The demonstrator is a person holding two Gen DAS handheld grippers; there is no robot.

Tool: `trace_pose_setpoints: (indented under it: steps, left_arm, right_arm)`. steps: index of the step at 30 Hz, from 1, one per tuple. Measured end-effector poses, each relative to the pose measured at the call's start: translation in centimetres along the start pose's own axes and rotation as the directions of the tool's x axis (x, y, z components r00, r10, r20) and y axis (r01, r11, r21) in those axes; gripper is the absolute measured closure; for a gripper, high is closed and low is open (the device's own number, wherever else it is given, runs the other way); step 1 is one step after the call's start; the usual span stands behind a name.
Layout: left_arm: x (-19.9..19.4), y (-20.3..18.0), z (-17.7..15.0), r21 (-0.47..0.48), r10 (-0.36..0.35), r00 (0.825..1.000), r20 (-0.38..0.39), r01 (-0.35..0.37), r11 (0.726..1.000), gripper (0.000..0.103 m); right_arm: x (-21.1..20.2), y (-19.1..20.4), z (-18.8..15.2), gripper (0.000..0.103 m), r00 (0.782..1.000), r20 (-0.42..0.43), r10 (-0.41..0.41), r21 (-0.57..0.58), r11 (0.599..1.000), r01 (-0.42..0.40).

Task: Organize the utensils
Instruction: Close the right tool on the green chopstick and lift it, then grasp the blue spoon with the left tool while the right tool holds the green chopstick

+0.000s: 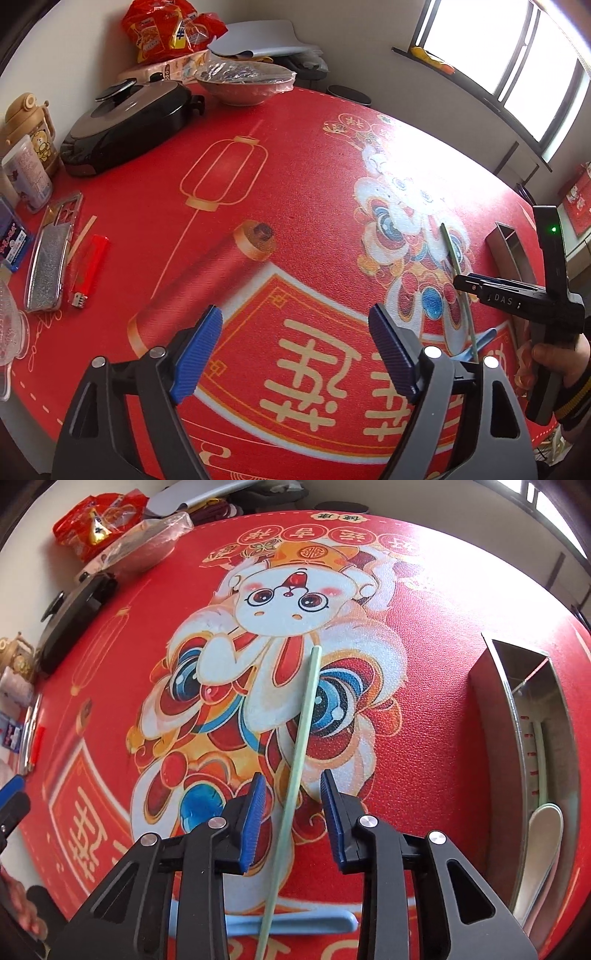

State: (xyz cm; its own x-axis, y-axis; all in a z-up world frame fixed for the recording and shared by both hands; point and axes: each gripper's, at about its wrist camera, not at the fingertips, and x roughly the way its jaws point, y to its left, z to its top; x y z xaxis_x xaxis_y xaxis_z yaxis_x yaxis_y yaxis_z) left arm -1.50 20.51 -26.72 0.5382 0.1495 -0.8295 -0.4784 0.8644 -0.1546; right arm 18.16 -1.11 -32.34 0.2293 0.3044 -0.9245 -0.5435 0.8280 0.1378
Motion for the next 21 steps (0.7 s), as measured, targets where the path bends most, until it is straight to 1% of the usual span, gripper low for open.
trace_pose_setpoints:
  steps: [1,4,5,7,10,13,18,21]
  left_arm:
    - [0.1,0.3,0.0,-0.004,0.003,1.0,-0.002,-0.003,1.0,0.019]
    - [0.3,0.9,0.1,-0.016,0.013,1.0,-0.015,-0.013,1.0,0.012]
    - [0.5,1.1,0.2,-0.021,0.018,1.0,-0.022,-0.019,1.0,0.01]
    - [0.8,1.4,0.2,-0.028,0.018,0.999,-0.038,-0.019,0.999,0.008]
    - [1.3,1.5,0.2,-0.035,0.01,0.998,-0.059,-0.012,0.999,0.006]
    - [1.6,0.9,0.3,-0.023,0.008,0.997,-0.071,-0.009,1.0,0.006]
    - [1.8,-1.0,0.5,0.036,0.008,0.998,-0.056,-0.005,0.999,0.006]
    - [2.0,-2.6,0.7,0.07,-0.03,0.998,-0.063,0.034,0.997,0.006]
  right_arm:
    - [0.1,0.2,0.0,0.075,1.0,0.008,-0.012,-0.003,1.0,0.012]
    - [0.3,0.5,0.3,0.081,0.999,0.018,-0.042,-0.005,0.999,0.042]
    - [0.3,0.5,0.3,0.088,0.999,0.019,-0.047,-0.004,0.999,0.047]
    - [0.3,0.4,0.3,0.094,0.998,0.02,-0.052,-0.003,0.999,0.052]
    - [0.2,0.2,0.2,0.097,0.999,0.025,-0.039,0.004,0.999,0.039]
    - [-0.3,0.0,0.0,0.097,0.999,0.035,-0.011,0.007,1.0,0.011]
    - [-2.2,-0.6,-0.3,0.097,0.996,0.071,0.059,0.029,0.998,-0.061]
    - [-3.8,-1.2,-0.5,0.097,0.99,0.096,0.102,0.054,0.993,-0.107]
